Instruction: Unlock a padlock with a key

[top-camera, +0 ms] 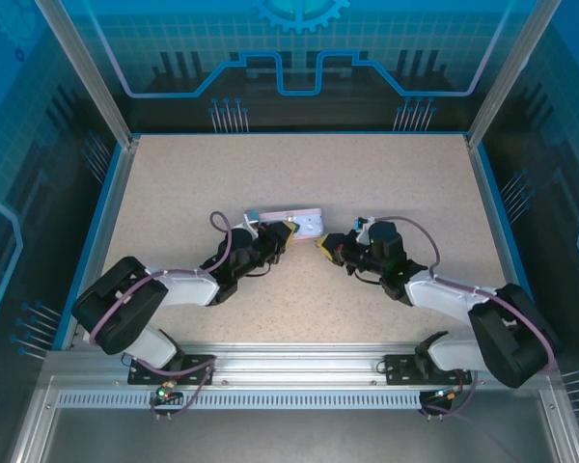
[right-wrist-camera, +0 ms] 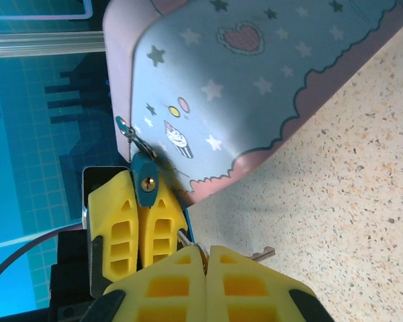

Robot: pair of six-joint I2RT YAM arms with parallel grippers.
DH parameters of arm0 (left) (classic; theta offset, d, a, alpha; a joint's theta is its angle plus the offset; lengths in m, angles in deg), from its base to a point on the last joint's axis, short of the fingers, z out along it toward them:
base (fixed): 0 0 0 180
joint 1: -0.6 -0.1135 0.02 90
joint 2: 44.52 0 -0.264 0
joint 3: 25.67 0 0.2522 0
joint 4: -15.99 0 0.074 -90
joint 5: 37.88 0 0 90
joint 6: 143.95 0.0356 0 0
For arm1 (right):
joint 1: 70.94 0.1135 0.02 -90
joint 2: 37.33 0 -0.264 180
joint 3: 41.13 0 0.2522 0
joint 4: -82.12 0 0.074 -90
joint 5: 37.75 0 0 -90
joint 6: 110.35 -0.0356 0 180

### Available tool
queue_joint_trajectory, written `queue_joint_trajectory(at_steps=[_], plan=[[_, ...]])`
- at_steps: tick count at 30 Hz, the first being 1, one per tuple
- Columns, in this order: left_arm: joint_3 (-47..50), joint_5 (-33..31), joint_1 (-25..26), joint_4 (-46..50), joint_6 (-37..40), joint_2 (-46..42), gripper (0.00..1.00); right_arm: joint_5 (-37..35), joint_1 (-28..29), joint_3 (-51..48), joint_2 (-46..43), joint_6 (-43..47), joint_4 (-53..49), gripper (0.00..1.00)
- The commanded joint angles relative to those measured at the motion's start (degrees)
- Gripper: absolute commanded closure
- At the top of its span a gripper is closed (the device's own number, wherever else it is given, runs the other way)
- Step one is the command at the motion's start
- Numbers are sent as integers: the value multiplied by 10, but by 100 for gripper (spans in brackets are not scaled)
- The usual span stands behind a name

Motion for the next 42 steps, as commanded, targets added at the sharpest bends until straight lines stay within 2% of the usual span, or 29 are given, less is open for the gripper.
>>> queue_joint_trajectory(at_steps=[1, 10, 42], plan=[[6, -7, 4, -59, -14, 1, 100, -12, 19, 23, 9, -15, 42, 100], [20, -6, 4, -48, -1, -14, 100, -21, 30, 50, 7, 10, 9, 100], [29, -4, 5, -49, -2, -22, 100, -23, 31, 64, 51, 19, 20, 100]])
